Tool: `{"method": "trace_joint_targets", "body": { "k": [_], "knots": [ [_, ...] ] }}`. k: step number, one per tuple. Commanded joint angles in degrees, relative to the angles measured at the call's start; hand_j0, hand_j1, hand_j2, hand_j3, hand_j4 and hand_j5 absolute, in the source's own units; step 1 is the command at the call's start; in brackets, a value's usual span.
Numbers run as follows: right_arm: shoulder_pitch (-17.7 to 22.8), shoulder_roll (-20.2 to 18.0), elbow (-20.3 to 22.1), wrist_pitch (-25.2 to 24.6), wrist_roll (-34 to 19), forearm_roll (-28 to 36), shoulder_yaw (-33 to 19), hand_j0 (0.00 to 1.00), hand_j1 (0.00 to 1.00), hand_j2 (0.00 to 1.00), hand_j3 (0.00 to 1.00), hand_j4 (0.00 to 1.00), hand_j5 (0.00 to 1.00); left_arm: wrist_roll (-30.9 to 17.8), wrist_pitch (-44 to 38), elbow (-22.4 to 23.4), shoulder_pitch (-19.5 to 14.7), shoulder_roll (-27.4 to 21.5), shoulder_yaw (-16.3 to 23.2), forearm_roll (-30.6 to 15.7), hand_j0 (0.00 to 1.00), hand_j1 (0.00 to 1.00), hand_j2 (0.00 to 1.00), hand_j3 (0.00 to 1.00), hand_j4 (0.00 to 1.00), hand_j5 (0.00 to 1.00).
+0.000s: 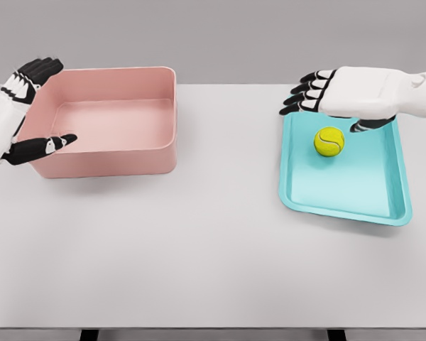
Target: Put the tennis from the blue tray into the pink basket with both arms
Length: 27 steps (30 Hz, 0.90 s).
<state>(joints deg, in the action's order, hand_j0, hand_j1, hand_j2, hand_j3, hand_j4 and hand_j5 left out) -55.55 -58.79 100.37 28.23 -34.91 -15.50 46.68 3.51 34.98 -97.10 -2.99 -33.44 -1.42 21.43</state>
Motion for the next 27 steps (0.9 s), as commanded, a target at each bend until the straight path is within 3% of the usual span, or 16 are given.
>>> {"method": "trace_joint_targets", "body": {
  "k": [1, 7, 8, 9, 11, 12, 13, 15, 16, 17, 18, 19, 23, 27],
  "knots": [
    [0.0, -0.18, 0.0, 0.07, 0.11, 0.21, -0.09, 1.0, 1.0, 1.0, 1.0, 1.0, 1.0, 0.01, 0.02, 1.65, 0.09, -1.19, 0.36, 2.12, 1.0, 1.0, 1.0, 1.0, 1.0, 1.0],
    [0.7, -0.1, 0.0, -0.72, 1.16, 0.91, -0.09, 1.0, 1.0, 1.0, 1.0, 1.0, 1.0, 0.1, 0.02, 2.27, 1.41, -1.27, 0.19, 2.39, 1.0, 1.0, 1.0, 1.0, 1.0, 1.0],
    [0.97, -0.18, -0.26, -1.86, 1.43, 3.53, -0.09, 0.97, 0.97, 0.97, 0.97, 0.97, 0.97, 0.1, 0.02, 2.27, 1.41, -1.27, 0.19, 2.39, 1.0, 1.0, 1.0, 1.0, 1.0, 1.0],
    [1.58, -0.62, -1.93, -6.07, 0.99, 12.05, -0.01, 0.98, 0.98, 0.98, 0.98, 0.98, 0.98, 0.1, 0.02, 2.27, 1.41, -1.27, 0.19, 2.39, 1.0, 1.0, 1.0, 1.0, 1.0, 1.0],
    [2.2, -0.98, -12.2, -7.4, -0.09, 26.91, -0.09, 0.99, 0.99, 0.99, 0.99, 0.99, 0.99, 0.1, 0.02, 2.27, 1.41, -1.27, 0.19, 2.39, 1.0, 1.0, 1.0, 1.0, 1.0, 1.0],
    [2.2, -0.19, -20.46, -7.66, -0.09, 33.15, -0.01, 1.0, 1.0, 1.0, 1.0, 1.0, 1.0, 0.1, 0.02, 2.27, 1.49, -1.27, 0.19, 2.39, 1.0, 1.0, 1.0, 1.0, 1.0, 1.0],
    [2.2, 0.96, -26.18, -7.75, -0.09, 35.54, 0.08, 1.0, 1.0, 1.0, 1.0, 1.0, 1.0, 0.1, 0.02, 2.27, 1.49, -1.27, 0.19, 2.39, 1.0, 1.0, 1.0, 1.0, 1.0, 1.0],
    [2.2, 1.48, -29.35, -12.75, -0.09, 32.04, 0.52, 1.0, 1.0, 1.0, 1.0, 1.0, 1.0, 0.1, 0.02, 2.27, 1.49, -1.27, 0.1, 2.48, 1.0, 1.0, 1.0, 1.0, 1.0, 1.0],
    [1.93, 4.38, -33.73, -14.08, -0.09, 25.53, 0.26, 1.0, 1.0, 1.0, 1.0, 1.0, 1.0, 0.1, 0.02, 2.35, 1.41, -1.27, 0.01, 2.48, 1.0, 1.0, 1.0, 1.0, 1.0, 1.0],
    [1.58, 7.45, -42.08, -13.73, -0.09, 22.88, 0.17, 1.0, 1.0, 1.0, 1.0, 1.0, 1.0, 0.1, 0.02, 2.35, 1.41, -1.27, 0.01, 2.39, 1.0, 1.0, 1.0, 1.0, 1.0, 1.0],
    [1.49, 9.57, -47.54, -11.71, -0.09, 22.71, 0.17, 1.0, 1.0, 1.0, 1.0, 1.0, 1.0, 0.1, 0.02, 2.35, 1.41, -1.27, 0.01, 2.39, 1.0, 1.0, 1.0, 1.0, 1.0, 1.0],
    [1.23, 9.92, -49.92, -10.56, -0.09, 22.71, -0.09, 1.0, 1.0, 1.0, 1.0, 1.0, 1.0, 0.1, 0.02, 2.35, 1.41, -1.27, 0.01, 2.39, 1.0, 1.0, 1.0, 1.0, 1.0, 1.0],
    [0.09, 12.38, -56.33, -10.3, -0.09, 23.14, -0.27, 1.0, 1.0, 1.0, 1.0, 1.0, 1.0, 0.1, 0.02, 2.27, 1.41, -1.19, -0.08, 2.39, 1.0, 1.0, 1.0, 1.0, 1.0, 1.0],
    [1.49, 14.76, -56.95, -7.49, -0.09, 25.34, -1.32, 1.0, 1.0, 1.0, 1.0, 1.0, 1.0, 0.1, 0.02, 2.27, 1.41, -1.19, -0.08, 2.39, 1.0, 1.0, 1.0, 1.0, 1.0, 1.0]
  ]
}}
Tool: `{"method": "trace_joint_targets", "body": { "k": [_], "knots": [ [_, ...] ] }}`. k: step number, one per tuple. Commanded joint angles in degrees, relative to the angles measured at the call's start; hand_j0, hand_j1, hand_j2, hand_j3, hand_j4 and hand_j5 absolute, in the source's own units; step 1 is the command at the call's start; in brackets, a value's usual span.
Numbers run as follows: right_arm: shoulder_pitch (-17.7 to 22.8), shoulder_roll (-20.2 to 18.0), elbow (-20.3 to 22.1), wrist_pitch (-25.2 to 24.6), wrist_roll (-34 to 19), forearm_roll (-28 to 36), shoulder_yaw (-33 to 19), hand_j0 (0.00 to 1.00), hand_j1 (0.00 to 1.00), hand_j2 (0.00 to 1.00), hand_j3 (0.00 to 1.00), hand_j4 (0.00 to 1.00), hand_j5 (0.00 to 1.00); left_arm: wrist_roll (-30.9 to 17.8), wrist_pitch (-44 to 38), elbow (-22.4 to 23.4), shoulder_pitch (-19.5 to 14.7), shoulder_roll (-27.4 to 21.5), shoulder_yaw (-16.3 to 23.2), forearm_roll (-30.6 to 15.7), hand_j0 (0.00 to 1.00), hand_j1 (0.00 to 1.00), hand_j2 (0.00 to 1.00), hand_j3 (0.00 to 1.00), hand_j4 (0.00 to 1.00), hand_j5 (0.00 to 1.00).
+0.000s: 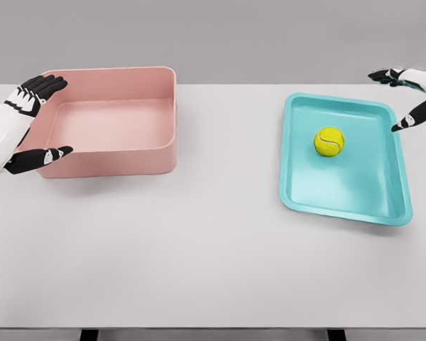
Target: Put the tennis from the blue tray into the pink basket with both arms
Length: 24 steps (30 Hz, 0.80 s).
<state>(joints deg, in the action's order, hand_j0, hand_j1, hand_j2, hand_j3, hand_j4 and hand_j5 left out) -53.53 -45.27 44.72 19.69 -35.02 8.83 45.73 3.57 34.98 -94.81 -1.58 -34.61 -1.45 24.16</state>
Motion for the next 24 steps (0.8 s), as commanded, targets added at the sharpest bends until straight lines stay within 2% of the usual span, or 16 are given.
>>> {"method": "trace_joint_targets", "body": {
  "k": [1, 3, 5, 9, 12, 15, 17, 24],
  "knots": [
    [0.09, 2.37, -1.48, 1.58, 0.02, 0.48, -0.29, 1.0, 1.0, 1.0, 1.0, 1.0, 1.0, 0.03, 0.02, 0.07, 0.0, -0.02, -0.04, -0.34, 1.0, 1.0, 1.0, 1.0, 1.0, 1.0],
    [0.35, 4.05, -1.48, 2.28, 0.02, -1.01, 0.68, 1.0, 1.0, 1.0, 1.0, 1.0, 1.0, 0.03, 0.02, -0.02, 0.0, -0.11, 0.05, -0.34, 1.0, 1.0, 1.0, 1.0, 1.0, 1.0],
    [0.35, 4.14, -1.48, 3.42, 0.02, -4.0, 0.68, 1.0, 1.0, 1.0, 1.0, 1.0, 1.0, 0.03, 0.02, -0.02, 0.0, -0.11, -0.04, -0.34, 1.0, 1.0, 1.0, 1.0, 1.0, 1.0],
    [0.35, 3.96, -0.78, 5.09, 0.02, -3.91, 0.5, 1.0, 1.0, 1.0, 1.0, 1.0, 1.0, 0.03, 0.02, 0.07, 0.0, -0.02, -0.04, -0.25, 1.0, 1.0, 1.0, 1.0, 1.0, 1.0],
    [0.7, 3.08, 3.27, 5.01, 0.02, -3.74, 0.5, 1.0, 1.0, 1.0, 1.0, 1.0, 1.0, 0.03, 0.02, -0.02, 0.0, -0.11, -0.04, -0.34, 1.0, 1.0, 1.0, 1.0, 1.0, 1.0],
    [1.32, 3.61, 3.27, 5.01, 0.02, -3.91, 0.94, 1.0, 1.0, 1.0, 1.0, 1.0, 1.0, 0.03, 0.02, -0.02, 0.0, -0.11, -0.04, -0.25, 1.0, 1.0, 1.0, 1.0, 1.0, 1.0],
    [1.32, 3.87, 3.27, 5.01, 0.02, -4.0, 3.31, 1.0, 1.0, 1.0, 1.0, 1.0, 1.0, 0.03, 0.02, -0.02, 0.0, -0.11, -0.04, -0.34, 1.0, 1.0, 1.0, 1.0, 1.0, 1.0],
    [1.67, 5.98, 2.48, 4.92, 0.02, -4.0, 4.02, 1.0, 1.0, 1.0, 1.0, 1.0, 1.0, 0.03, 0.02, -0.02, 0.0, -0.11, -0.04, -0.34, 1.0, 1.0, 1.0, 1.0, 1.0, 1.0]
  ]
}}
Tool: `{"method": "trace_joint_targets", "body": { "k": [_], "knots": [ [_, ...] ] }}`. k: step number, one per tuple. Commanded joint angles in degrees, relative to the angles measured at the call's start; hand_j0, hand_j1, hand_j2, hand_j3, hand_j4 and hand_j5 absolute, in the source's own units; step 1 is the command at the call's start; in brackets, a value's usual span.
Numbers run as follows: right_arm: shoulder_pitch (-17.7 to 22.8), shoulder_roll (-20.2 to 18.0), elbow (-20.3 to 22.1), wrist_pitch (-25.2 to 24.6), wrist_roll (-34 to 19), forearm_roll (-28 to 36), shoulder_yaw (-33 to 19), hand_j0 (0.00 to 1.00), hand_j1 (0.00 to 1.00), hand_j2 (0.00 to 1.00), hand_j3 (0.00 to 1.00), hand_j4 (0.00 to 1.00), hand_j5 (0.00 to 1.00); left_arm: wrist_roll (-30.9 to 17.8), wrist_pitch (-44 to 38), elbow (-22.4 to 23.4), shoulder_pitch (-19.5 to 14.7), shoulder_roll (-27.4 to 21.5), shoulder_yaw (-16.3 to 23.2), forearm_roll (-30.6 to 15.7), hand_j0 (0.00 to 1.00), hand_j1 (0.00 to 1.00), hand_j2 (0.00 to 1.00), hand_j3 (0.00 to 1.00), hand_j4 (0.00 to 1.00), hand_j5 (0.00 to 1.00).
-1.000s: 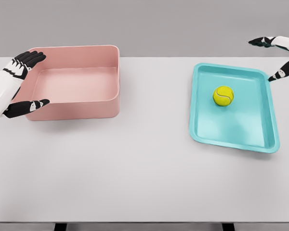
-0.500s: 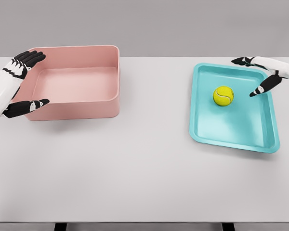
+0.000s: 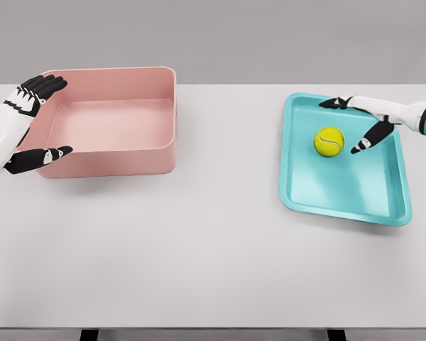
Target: Put the tennis from the blue tray into the pink basket with both arms
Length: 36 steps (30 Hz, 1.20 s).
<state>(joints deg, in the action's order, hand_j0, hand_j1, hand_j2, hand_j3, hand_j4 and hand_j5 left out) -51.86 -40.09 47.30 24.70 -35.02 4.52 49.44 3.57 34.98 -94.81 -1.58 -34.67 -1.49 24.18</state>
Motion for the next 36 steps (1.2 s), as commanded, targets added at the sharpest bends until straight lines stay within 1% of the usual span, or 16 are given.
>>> {"method": "trace_joint_targets", "body": {
  "k": [1, 4, 5, 6, 13, 26, 27, 28, 32, 36],
  "knots": [
    [0.0, 1.33, -0.28, -0.35, 0.02, 0.32, 0.57, 1.0, 1.0, 1.0, 1.0, 1.0, 1.0, 0.03, 0.02, -0.02, 0.0, -0.05, 0.0, -0.36, 1.0, 1.0, 1.0, 1.0, 1.0, 1.0],
    [0.17, 1.5, -0.81, -0.44, 0.02, 0.4, 0.66, 1.0, 1.0, 1.0, 1.0, 1.0, 1.0, 0.03, 0.02, -0.02, 0.0, -0.05, -0.09, -0.36, 1.0, 1.0, 1.0, 1.0, 1.0, 1.0],
    [0.18, 2.03, -2.48, -0.09, 0.02, 0.32, 0.66, 1.0, 1.0, 1.0, 1.0, 1.0, 1.0, 0.03, 0.02, -0.02, 0.0, -0.05, -0.09, -0.36, 1.0, 1.0, 1.0, 1.0, 1.0, 1.0],
    [0.18, 2.12, -3.01, 0.0, 0.02, 0.32, 0.66, 1.0, 1.0, 1.0, 1.0, 1.0, 1.0, 0.03, 0.02, -0.02, 0.0, -0.05, -0.09, -0.36, 1.0, 1.0, 1.0, 1.0, 1.0, 1.0],
    [0.26, 2.74, -2.57, -0.09, 0.02, 0.32, 0.75, 1.0, 1.0, 1.0, 1.0, 1.0, 1.0, 0.03, 0.02, -0.02, 0.0, -0.05, -0.09, -0.36, 1.0, 1.0, 1.0, 1.0, 1.0, 1.0],
    [0.53, 2.56, -2.39, 0.0, 0.02, 0.4, 1.89, 0.99, 0.99, 0.99, 0.99, 0.99, 0.99, 0.03, 0.02, -0.02, 0.0, -0.05, -0.18, -0.36, 1.0, 1.0, 1.0, 1.0, 1.0, 1.0],
    [0.53, 2.56, -2.39, -0.18, 0.02, 0.4, 1.89, 0.93, 0.93, 0.93, 0.93, 0.93, 0.93, 0.03, 0.02, -0.02, 0.09, -0.05, -0.18, -0.36, 1.0, 1.0, 1.0, 1.0, 1.0, 1.0],
    [0.53, 2.56, -2.39, -0.26, 0.02, 0.4, 1.89, 0.89, 0.89, 0.89, 0.89, 0.89, 0.89, 0.03, 0.02, -0.02, 0.09, -0.05, -0.18, -0.36, 1.0, 1.0, 1.0, 1.0, 1.0, 1.0],
    [0.44, 2.39, -2.39, -0.44, 0.02, 0.4, 1.89, 0.85, 0.85, 0.85, 0.85, 0.85, 0.85, 0.03, 0.02, -0.02, 0.09, -0.05, -0.35, -0.36, 1.0, 1.0, 1.0, 1.0, 1.0, 1.0],
    [0.44, 2.47, -2.39, -0.53, 0.02, 0.4, 1.98, 0.79, 0.79, 0.79, 0.79, 0.79, 0.79, 0.03, 0.02, -0.02, 0.35, -0.05, -0.44, -0.27, 1.0, 1.0, 1.0, 1.0, 1.0, 1.0]
  ]
}}
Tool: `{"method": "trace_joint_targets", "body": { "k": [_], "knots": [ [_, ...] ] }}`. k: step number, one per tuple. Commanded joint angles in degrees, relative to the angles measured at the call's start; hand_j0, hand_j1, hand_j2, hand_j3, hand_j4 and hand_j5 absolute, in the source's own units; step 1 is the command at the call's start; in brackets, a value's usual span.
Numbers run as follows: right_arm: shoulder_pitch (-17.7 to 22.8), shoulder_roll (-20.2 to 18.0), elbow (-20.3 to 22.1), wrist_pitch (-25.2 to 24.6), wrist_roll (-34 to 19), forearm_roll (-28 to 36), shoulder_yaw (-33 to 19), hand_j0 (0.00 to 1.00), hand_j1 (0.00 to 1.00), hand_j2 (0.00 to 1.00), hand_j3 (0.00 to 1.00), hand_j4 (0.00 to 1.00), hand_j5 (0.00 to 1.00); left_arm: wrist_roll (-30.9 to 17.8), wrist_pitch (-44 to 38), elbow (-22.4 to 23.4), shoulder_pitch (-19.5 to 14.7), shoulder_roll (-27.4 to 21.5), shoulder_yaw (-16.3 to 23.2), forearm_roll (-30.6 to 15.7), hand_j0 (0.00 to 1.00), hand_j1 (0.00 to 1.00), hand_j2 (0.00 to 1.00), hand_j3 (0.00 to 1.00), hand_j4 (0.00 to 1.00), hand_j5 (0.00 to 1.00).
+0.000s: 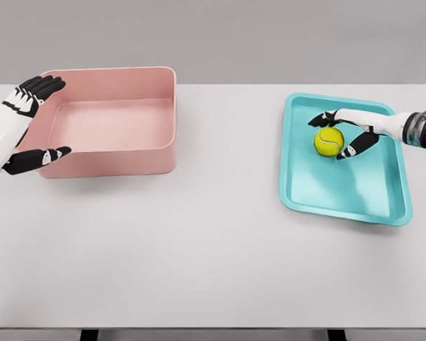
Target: Put the tennis from the blue tray into the pink basket with both arms
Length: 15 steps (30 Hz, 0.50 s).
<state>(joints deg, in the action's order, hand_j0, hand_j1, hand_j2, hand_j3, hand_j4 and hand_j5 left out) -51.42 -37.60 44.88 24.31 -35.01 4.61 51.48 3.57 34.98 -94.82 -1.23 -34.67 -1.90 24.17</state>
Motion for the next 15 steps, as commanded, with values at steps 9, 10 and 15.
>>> {"method": "trace_joint_targets", "body": {
  "k": [9, 10, 15],
  "knots": [
    [0.09, 0.34, 0.65, 0.39, 0.01, 0.23, 1.87, 0.8, 0.8, 0.8, 0.8, 0.8, 0.8, 0.03, 0.02, -0.01, 0.0, -0.05, -0.12, -0.35, 1.0, 1.0, 1.0, 1.0, 1.0, 1.0],
    [0.0, 0.34, 0.65, 0.39, 0.01, 0.23, 1.87, 0.79, 0.79, 0.79, 0.79, 0.79, 0.79, 0.03, 0.02, -0.01, 0.0, -0.05, -0.12, -0.35, 1.0, 1.0, 1.0, 1.0, 1.0, 1.0],
    [-0.09, 0.16, 0.92, 0.3, 0.01, 0.66, 1.69, 0.56, 0.56, 0.56, 0.56, 0.56, 0.56, 0.03, 0.02, -0.01, 0.0, -0.05, -0.21, -0.35, 1.0, 1.0, 1.0, 1.0, 1.0, 1.0]
  ]
}}
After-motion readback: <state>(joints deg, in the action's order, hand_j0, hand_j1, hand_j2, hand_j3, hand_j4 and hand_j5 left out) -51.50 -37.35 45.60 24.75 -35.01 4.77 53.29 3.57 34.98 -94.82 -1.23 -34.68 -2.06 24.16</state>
